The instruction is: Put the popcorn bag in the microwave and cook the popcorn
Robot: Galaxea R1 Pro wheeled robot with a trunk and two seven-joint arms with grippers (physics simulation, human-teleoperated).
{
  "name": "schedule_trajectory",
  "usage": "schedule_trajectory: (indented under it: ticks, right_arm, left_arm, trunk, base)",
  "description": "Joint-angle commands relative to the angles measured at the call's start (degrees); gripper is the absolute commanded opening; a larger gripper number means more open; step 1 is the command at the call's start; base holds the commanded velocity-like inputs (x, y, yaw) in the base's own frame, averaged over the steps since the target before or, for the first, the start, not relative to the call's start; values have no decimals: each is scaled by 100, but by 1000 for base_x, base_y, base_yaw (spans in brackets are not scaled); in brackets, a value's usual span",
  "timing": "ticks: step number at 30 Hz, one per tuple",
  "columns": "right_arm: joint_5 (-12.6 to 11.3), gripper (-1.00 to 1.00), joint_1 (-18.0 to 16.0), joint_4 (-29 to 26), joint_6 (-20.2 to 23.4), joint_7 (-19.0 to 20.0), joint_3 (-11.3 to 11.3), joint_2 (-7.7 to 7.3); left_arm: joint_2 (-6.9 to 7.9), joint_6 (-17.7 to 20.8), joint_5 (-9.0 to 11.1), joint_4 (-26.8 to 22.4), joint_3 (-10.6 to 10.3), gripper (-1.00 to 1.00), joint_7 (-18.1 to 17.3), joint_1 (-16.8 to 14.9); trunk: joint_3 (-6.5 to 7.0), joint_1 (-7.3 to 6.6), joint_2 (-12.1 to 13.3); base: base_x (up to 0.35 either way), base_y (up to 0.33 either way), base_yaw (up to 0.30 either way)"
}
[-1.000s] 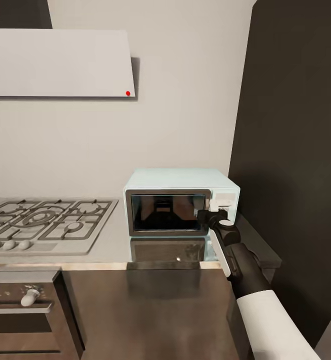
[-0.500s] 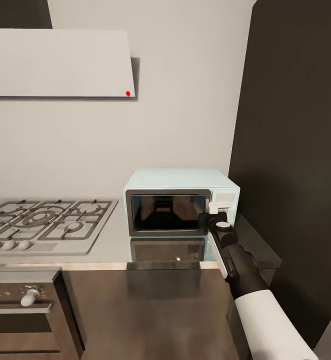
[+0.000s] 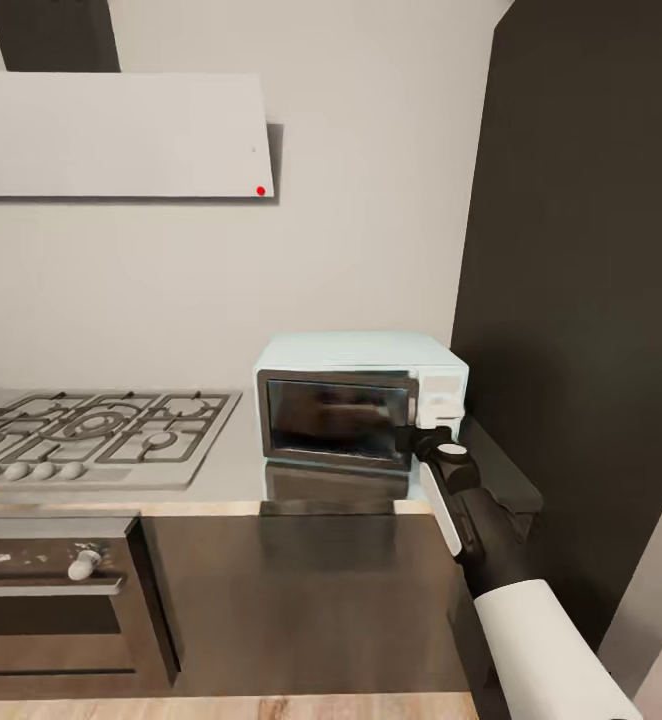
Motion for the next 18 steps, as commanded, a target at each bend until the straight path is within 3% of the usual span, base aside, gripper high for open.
schedule_trajectory:
  ticks: [1,3,4,11,18]
  right_arm:
    - [6,-100,-3,-1,52,-72,2,-5]
    - [-139,-100,-3,-1,52,-74,2,-5]
    - [482,-100,-3,-1,52,-77,2,-5]
    - [482,-100,-3,-1,52,-78,2,-5]
    - [482,-100,-3,-1,52,-72,2,-5]
  left_arm:
    - [-1,-9,27,-10,0,100,4,3]
    - [-1,-9,27,-10,-2,100,4,3]
    - [-1,-9,27,-10,-3,100,4,3]
    - [-1,-10,27,-10,-3,100,4,3]
    - [-1,-15,27,-10,-3,100,4,3]
  trunk:
    - [-7,-3,-3]
    - [-7,-3,-3]
    - [-7,-3,-3]
    - [-7,-3,-3]
    - [-7,-3,-3]
  base:
    - [-253,0,0]
    - [-239,0,0]
    - [-222,0,0]
    - [-144,0,0]
    - [-20,0,0]
